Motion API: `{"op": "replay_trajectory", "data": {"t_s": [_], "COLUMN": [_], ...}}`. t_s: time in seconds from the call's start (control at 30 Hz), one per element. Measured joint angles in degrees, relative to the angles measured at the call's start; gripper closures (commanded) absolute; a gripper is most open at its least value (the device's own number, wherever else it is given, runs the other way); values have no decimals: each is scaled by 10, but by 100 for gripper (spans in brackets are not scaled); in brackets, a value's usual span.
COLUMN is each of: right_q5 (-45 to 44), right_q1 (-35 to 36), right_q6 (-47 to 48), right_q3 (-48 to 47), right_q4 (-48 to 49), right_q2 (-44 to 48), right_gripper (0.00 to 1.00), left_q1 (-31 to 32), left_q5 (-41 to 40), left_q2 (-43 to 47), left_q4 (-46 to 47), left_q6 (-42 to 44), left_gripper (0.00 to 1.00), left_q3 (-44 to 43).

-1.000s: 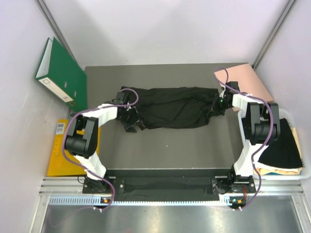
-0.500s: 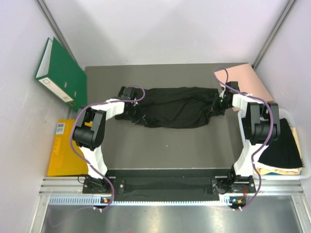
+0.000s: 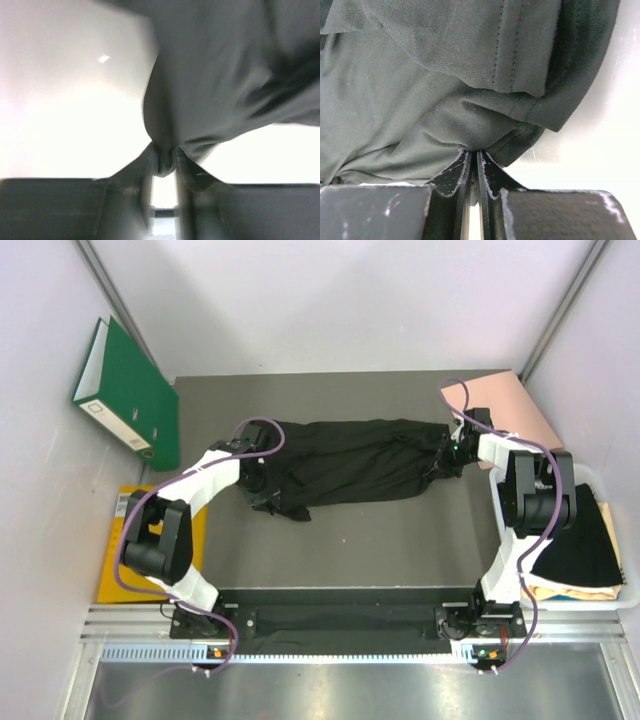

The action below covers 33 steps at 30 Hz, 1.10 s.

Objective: Fold and stack the t-shirts
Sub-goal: Grap the side of the flattened tshirt closest away from the robot with both arms

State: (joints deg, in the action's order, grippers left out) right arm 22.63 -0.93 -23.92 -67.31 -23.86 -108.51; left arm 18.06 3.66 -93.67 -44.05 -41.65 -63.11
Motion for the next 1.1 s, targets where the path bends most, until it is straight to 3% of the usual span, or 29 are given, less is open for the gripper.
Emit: {"op": "replay_trajectory", "data": {"t_s": [0.03, 0.07, 0.1, 0.17, 0.27, 0.4, 0.67, 1.1], "right_q5": [0, 1, 1, 2, 3, 5, 9, 19], "right_q1": [0, 0, 0, 0, 0, 0, 0, -2], "right_q6": [1, 3, 4, 6, 9, 14, 18, 18], "right_q3": [0, 0, 0, 0, 0, 1, 1, 1], "right_q4": [0, 0, 0, 0, 1, 2, 3, 5], "right_q2": [0, 0, 0, 0, 0, 0, -1, -4], "right_gripper": [94, 94, 94, 94, 94, 94, 93, 93], "left_q1": [0, 0, 0, 0, -1, -1, -1, -1], "left_q5": [-5, -8, -10, -15, -17, -20, -53, -61], "left_q2": [9, 16, 24, 37, 52, 54, 39, -73], "left_q4": [-13, -23, -32, -48, -57, -64, -45, -24], "left_q6": [1, 1, 0, 0, -5, -11, -19, -19], "left_gripper": [56, 38, 28, 21, 27, 50, 36, 41], "left_q3": [0, 2, 6, 22, 55, 80, 87, 0]}}
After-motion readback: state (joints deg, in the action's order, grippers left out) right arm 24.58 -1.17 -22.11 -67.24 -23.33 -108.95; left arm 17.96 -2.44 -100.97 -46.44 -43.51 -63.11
